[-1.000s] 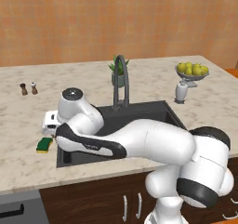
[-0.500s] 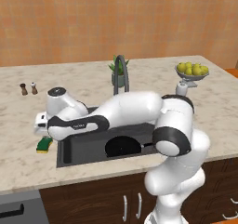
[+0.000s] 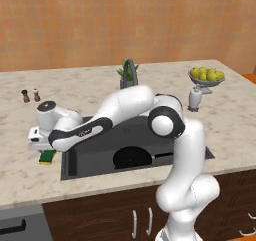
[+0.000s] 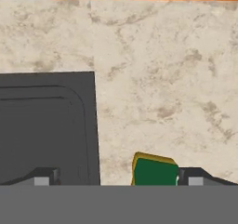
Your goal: Pick the pan and sponge and place them into the sink. Then turn on the water.
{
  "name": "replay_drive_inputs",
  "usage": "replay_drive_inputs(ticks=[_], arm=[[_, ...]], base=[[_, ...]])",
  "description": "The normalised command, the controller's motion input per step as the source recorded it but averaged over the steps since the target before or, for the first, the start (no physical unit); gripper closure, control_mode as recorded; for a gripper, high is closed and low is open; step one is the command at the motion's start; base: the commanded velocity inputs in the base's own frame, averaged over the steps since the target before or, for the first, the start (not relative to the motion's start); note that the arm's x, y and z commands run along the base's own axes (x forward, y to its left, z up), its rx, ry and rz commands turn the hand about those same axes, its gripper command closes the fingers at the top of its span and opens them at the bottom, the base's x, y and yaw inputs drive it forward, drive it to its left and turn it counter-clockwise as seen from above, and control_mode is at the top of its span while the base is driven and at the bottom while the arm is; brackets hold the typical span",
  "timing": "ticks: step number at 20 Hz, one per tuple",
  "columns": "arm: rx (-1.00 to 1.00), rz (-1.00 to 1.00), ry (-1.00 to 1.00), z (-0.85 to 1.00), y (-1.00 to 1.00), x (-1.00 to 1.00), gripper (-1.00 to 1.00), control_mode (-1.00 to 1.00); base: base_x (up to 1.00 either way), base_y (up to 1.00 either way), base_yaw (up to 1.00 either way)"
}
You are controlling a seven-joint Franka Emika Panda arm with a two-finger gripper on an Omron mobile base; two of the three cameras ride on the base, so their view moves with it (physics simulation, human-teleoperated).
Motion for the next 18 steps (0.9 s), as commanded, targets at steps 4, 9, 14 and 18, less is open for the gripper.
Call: replay_drive_inputs(ticks=[4, 9, 14, 18], arm=[[0.00, 0.00, 0.00, -0.31, 0.32, 0.28, -1.00, -1.00], [0.00, 0.00, 0.00, -0.32, 0.02, 0.22, -1.00, -1.00], [0.00, 0.00, 0.00, -0.35, 0.00, 0.24, -1.00, -1.00], [0.00, 0.00, 0.00, -0.39, 0.00, 0.26, -1.00, -1.00]], base=[[0.00, 0.00, 0.00], [0.00, 0.00, 0.00], [0.00, 0.00, 0.00], [0.00, 0.00, 0.00]])
